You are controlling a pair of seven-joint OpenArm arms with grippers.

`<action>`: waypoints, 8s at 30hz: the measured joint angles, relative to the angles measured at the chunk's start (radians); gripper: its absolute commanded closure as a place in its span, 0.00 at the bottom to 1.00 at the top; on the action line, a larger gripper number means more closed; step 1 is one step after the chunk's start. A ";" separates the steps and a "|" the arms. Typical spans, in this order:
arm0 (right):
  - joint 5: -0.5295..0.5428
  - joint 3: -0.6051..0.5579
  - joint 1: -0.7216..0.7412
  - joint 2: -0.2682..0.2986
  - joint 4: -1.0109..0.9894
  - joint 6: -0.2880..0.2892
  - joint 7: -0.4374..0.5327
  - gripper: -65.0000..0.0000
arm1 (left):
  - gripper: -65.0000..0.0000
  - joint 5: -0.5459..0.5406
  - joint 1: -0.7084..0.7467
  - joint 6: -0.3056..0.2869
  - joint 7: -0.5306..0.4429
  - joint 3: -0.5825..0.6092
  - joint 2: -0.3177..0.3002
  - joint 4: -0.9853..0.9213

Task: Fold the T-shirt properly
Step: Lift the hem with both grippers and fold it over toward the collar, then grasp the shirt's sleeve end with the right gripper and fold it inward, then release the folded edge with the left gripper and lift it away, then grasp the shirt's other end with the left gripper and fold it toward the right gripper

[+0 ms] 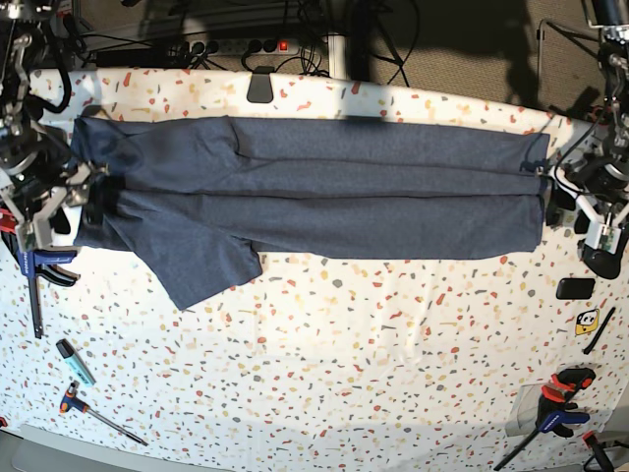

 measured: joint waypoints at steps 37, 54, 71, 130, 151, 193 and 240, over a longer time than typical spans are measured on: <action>-0.343 -0.537 0.876 -0.200 -1.089 -0.041 -0.027 0.75 | 0.55 -0.169 -0.005 0.018 -0.007 0.000 0.107 0.007; -0.481 -0.539 0.741 -0.189 -0.806 0.048 -0.032 1.00 | 0.55 -0.164 0.000 0.018 -0.008 0.000 0.108 0.007; -0.353 -0.544 0.208 -0.170 0.116 0.046 -0.134 1.00 | 0.55 -0.164 0.000 0.019 -0.007 0.000 0.107 0.007; -0.097 -0.341 -0.057 -0.169 0.273 0.045 -0.167 0.47 | 0.55 -0.282 0.001 0.014 0.072 0.000 0.040 -0.178; -0.096 -0.327 -0.057 -0.170 0.273 0.045 -0.198 0.47 | 1.00 -0.550 0.000 -0.114 0.120 -0.001 0.104 -0.257; -0.093 -0.327 -0.057 -0.172 0.273 0.045 -0.224 0.48 | 1.00 -0.142 0.109 0.091 0.158 0.269 0.508 0.285; -0.093 -0.327 -0.057 -0.172 0.273 0.045 -0.223 0.48 | 0.54 -0.001 0.110 0.040 0.058 0.355 0.503 0.108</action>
